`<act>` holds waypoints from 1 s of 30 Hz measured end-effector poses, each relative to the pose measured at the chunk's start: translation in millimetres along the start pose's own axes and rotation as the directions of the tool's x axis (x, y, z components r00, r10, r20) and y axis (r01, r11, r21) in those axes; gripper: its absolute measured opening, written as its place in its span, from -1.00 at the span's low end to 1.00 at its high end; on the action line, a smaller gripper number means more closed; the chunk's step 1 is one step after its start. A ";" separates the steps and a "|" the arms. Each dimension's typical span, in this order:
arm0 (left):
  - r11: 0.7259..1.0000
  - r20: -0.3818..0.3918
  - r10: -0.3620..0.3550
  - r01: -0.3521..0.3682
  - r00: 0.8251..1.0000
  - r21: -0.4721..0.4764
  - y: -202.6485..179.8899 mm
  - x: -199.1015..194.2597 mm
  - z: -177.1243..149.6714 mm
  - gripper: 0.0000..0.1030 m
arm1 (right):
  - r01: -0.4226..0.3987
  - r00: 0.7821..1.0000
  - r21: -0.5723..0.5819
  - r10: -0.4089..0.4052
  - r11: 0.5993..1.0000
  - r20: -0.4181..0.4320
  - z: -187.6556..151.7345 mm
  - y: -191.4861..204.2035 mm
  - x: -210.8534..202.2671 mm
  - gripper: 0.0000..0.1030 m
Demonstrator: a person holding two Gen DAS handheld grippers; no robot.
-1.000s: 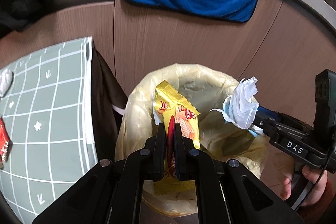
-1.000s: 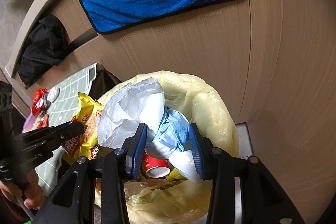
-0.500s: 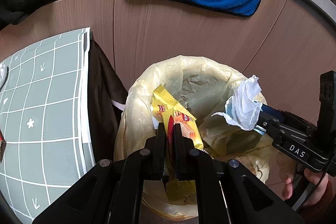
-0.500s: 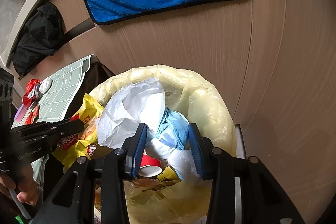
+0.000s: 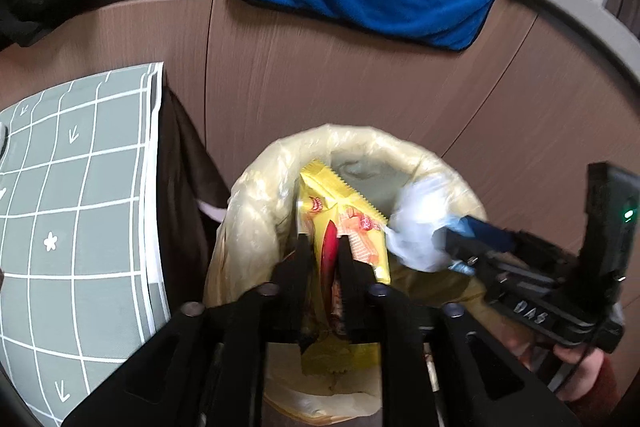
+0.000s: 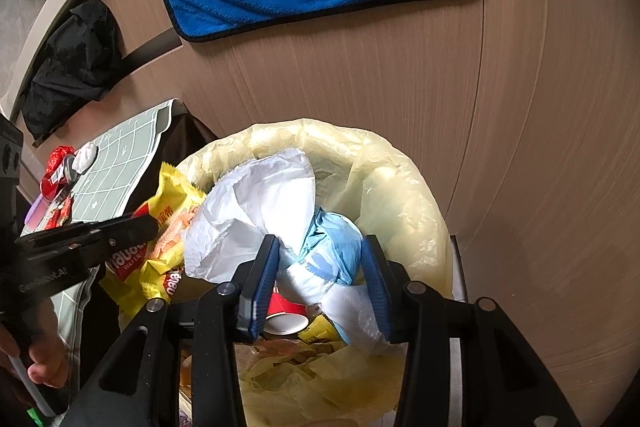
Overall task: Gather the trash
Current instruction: 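Open both grippers to drop the wrapper and tissues into the bin, then move both grippers back over the table toward the red items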
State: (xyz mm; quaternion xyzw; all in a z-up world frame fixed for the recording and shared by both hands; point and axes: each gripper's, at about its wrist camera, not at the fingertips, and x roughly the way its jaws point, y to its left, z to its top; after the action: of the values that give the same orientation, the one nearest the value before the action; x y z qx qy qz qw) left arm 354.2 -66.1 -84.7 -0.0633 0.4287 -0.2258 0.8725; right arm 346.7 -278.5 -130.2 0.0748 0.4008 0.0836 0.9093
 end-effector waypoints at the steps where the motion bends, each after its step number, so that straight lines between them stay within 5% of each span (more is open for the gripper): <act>1: 1.000 0.018 -0.006 0.006 1.000 -0.001 -0.3 -4.6 1.9 -0.40 | 0.006 1.000 -0.004 -0.006 1.000 -0.003 0.7 0.9 0.3 -0.04; 4: 1.000 0.028 0.000 0.001 1.000 -0.008 0.4 -12.1 6.1 -0.23 | 0.028 1.000 -0.014 -0.028 1.000 0.014 1.3 4.2 -3.6 0.07; 11: 0.998 0.070 0.055 -0.054 0.996 -0.019 10.2 -46.0 11.4 -0.22 | 0.020 0.998 0.010 -0.021 1.000 0.058 7.3 6.9 -26.2 0.09; 18: 0.988 0.161 0.150 -0.143 0.975 -0.056 50.4 -113.1 1.0 -0.22 | -0.077 0.991 -0.010 0.077 0.997 0.110 16.4 40.0 -63.5 0.09; 27: 0.922 0.297 0.356 -0.282 0.886 -0.265 195.6 -225.2 -8.6 -0.22 | -0.261 0.941 -0.128 0.281 0.957 0.187 51.8 154.3 -95.4 0.01; 30: 0.889 0.304 0.409 -0.300 0.860 -0.345 254.6 -249.4 -11.1 -0.22 | -0.261 0.936 -0.176 0.294 0.949 0.195 56.4 195.8 -90.7 0.01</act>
State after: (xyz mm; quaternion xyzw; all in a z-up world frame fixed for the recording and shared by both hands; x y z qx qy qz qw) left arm 299.8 273.3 10.5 -0.1491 0.2893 0.0208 0.9453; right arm 310.2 -110.8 12.3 0.0720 0.2764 0.2321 0.9298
